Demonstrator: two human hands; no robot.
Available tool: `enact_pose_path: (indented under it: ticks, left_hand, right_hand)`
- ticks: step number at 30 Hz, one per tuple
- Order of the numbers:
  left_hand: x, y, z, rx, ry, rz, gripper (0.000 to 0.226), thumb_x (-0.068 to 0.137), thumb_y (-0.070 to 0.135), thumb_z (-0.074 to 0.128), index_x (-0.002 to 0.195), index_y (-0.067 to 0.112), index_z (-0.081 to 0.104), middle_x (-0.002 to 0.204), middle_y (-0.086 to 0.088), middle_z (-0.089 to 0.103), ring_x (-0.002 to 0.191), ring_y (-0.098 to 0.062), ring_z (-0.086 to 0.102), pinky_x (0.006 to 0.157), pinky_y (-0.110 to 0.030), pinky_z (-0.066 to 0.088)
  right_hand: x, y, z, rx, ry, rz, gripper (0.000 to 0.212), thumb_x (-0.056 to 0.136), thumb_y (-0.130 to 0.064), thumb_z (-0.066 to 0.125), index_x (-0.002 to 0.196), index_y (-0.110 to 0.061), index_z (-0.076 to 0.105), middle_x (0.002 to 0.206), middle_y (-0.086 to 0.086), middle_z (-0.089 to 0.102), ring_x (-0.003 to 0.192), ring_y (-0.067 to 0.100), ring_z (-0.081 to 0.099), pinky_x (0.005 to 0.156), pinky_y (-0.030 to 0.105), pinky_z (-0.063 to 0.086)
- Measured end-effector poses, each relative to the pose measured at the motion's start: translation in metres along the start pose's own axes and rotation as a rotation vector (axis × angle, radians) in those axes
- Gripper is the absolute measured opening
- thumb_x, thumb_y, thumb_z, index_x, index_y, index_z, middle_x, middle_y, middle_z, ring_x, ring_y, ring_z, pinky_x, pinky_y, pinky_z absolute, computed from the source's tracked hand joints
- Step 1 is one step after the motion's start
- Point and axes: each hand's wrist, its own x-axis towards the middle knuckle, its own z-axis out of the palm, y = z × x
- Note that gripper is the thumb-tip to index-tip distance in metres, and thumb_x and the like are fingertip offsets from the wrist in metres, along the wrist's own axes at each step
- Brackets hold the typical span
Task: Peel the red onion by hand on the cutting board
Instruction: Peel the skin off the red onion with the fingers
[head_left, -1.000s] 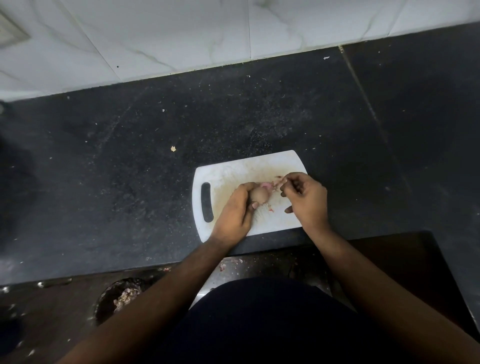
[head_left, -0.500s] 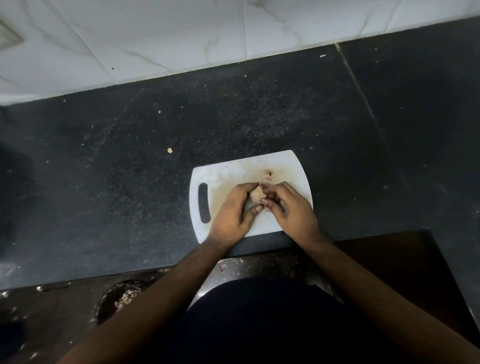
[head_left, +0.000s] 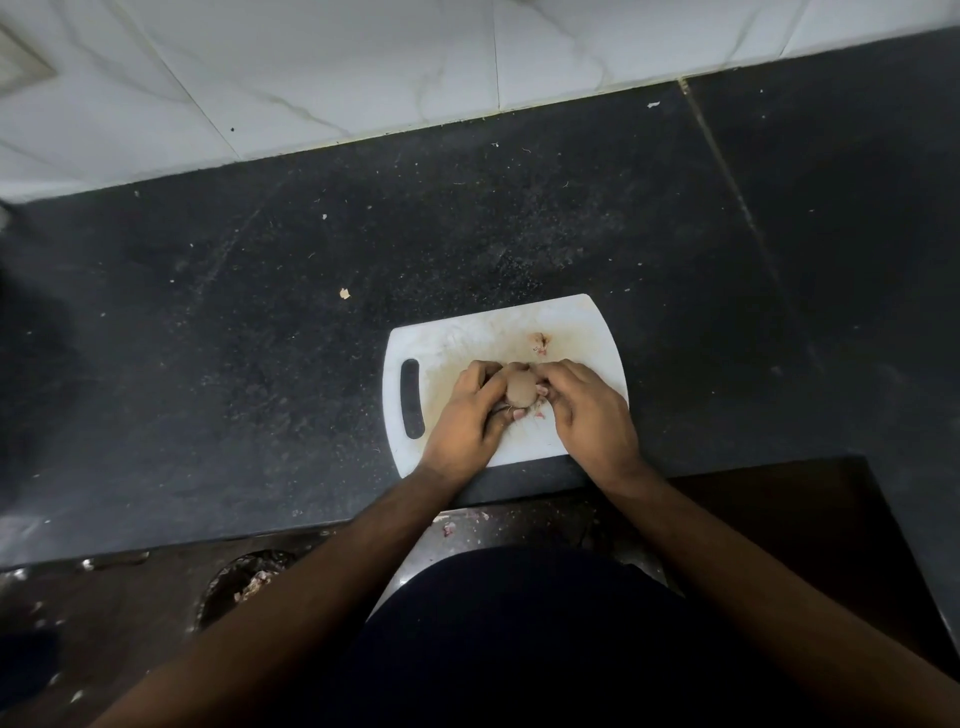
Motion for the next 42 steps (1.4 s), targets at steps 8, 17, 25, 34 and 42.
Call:
enact_pose_path:
  ticks: [8, 17, 25, 34, 42]
  left_hand:
    - [0.001, 0.002, 0.001, -0.022, 0.013, -0.052, 0.049, 0.099, 0.028, 0.066, 0.145, 0.021, 0.051, 0.12, 0.001, 0.05, 0.114, -0.018, 0.051, 0.101, -0.036, 0.048]
    - [0.001, 0.003, 0.001, -0.003, 0.089, -0.06, 0.043, 0.092, 0.029, 0.075, 0.127, 0.011, 0.057, 0.117, 0.0, 0.054, 0.109, -0.015, 0.052, 0.095, -0.027, 0.045]
    - [0.001, 0.005, 0.0, -0.004, 0.09, -0.04, 0.043, 0.092, 0.028, 0.076, 0.128, 0.011, 0.059, 0.118, -0.001, 0.055, 0.11, -0.016, 0.052, 0.096, -0.027, 0.045]
    - [-0.003, 0.007, 0.006, 0.016, 0.116, -0.055, 0.039, 0.092, 0.027, 0.076, 0.118, 0.013, 0.052, 0.127, -0.007, 0.058, 0.115, -0.023, 0.054, 0.098, -0.035, 0.047]
    - [-0.007, 0.014, -0.005, -0.068, 0.093, -0.033, 0.02, 0.098, 0.027, 0.064, 0.109, 0.016, 0.051, 0.123, 0.0, 0.062, 0.107, -0.015, 0.056, 0.091, -0.017, 0.043]
  right_hand:
    - [0.001, -0.004, 0.001, -0.095, -0.044, 0.029, 0.027, 0.09, -0.013, 0.05, 0.112, -0.028, 0.051, 0.103, -0.003, 0.068, 0.093, 0.023, 0.066, 0.065, 0.04, 0.056]
    - [0.004, -0.002, -0.005, 0.121, -0.01, 0.089, 0.019, 0.106, -0.027, 0.049, 0.121, -0.021, 0.059, 0.117, -0.01, 0.068, 0.103, 0.015, 0.068, 0.081, 0.041, 0.057]
    - [0.006, -0.002, -0.004, 0.2, -0.025, 0.094, 0.016, 0.096, -0.026, 0.07, 0.112, -0.029, 0.068, 0.109, -0.019, 0.066, 0.096, 0.004, 0.067, 0.079, 0.036, 0.059]
    - [0.018, 0.005, -0.007, 0.539, -0.171, 0.333, 0.013, 0.092, -0.02, 0.076, 0.104, -0.015, 0.078, 0.095, -0.008, 0.078, 0.087, 0.005, 0.073, 0.082, 0.029, 0.06]
    - [0.023, -0.005, -0.01, 0.559, -0.133, 0.309, 0.013, 0.089, -0.01, 0.079, 0.101, -0.01, 0.082, 0.093, -0.004, 0.079, 0.083, 0.0, 0.072, 0.076, 0.014, 0.052]
